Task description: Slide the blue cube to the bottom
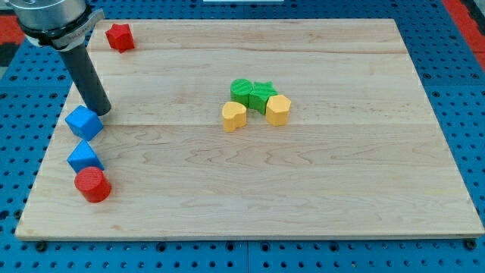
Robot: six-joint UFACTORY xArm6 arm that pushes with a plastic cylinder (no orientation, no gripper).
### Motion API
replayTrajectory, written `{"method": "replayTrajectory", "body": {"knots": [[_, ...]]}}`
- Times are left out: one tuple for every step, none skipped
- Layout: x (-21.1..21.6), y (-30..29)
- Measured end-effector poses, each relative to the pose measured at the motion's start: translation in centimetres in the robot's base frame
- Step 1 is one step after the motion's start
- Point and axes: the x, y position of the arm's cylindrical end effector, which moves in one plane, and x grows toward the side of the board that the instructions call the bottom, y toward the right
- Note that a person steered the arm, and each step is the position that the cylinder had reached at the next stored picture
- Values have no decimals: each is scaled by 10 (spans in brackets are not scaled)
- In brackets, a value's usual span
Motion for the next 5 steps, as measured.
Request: {"method": "replayTrajectory", "body": {"knots": [[-9, -4], [-9, -28], [1, -38], [18, -30], [38, -30]]}}
